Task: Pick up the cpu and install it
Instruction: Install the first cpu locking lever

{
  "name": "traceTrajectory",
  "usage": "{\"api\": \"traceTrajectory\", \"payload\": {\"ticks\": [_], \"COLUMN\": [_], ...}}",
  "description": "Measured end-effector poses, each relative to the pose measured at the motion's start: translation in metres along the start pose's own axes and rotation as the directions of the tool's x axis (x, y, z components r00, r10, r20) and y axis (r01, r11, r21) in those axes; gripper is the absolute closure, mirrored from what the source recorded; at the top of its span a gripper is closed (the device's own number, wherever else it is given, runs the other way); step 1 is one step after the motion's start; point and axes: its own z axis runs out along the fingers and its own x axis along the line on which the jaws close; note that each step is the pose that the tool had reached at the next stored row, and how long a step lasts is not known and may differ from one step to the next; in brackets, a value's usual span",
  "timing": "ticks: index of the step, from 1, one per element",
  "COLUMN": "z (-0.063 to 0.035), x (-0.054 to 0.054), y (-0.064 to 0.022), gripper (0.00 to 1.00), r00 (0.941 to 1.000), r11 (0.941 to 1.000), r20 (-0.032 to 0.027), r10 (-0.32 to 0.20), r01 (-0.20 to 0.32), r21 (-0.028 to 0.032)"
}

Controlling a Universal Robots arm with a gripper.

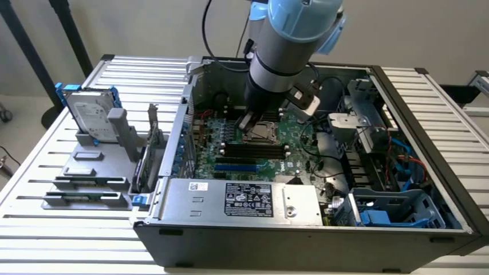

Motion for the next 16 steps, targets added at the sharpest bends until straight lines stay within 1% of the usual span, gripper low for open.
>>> {"api": "traceTrajectory", "payload": {"ticks": [1, 2, 3, 6, 8, 10, 11, 13, 16], "z": [0.0003, 0.0005, 0.0006, 0.0008, 0.0011, 0.0017, 0.0025, 0.0053, 0.0097], "x": [-0.0003, -0.0005, -0.0006, -0.0009, -0.0014, -0.0028, -0.0037, -0.0059, -0.0083], "y": [-0.0003, -0.0005, -0.0006, -0.0011, -0.0017, -0.0033, -0.0043, -0.0063, -0.0076], "gripper": [0.89, 0.89, 0.89, 0.89, 0.89, 0.89, 0.89, 0.89, 0.89], "r00": [1.0000, 0.9999, 0.9998, 0.9991, 0.9987, 0.9985, 0.9985, 0.9982, 0.9975], "r11": [1.0000, 0.9999, 0.9998, 0.9990, 0.9987, 0.9985, 0.9985, 0.9982, 0.9975], "r20": [0.0013, 0.0011, -0.0002, -0.0065, -0.0069, -0.0043, -0.0035, -0.0029, -0.0057], "r10": [0.006, 0.012, 0.019, 0.043, 0.050, 0.054, 0.055, 0.060, 0.070], "r01": [-0.006, -0.012, -0.019, -0.043, -0.050, -0.054, -0.055, -0.060, -0.070], "r21": [-0.0029, -0.0051, -0.0069, -0.0108, -0.0091, -0.0052, -0.0046, -0.0064, -0.0084]}}
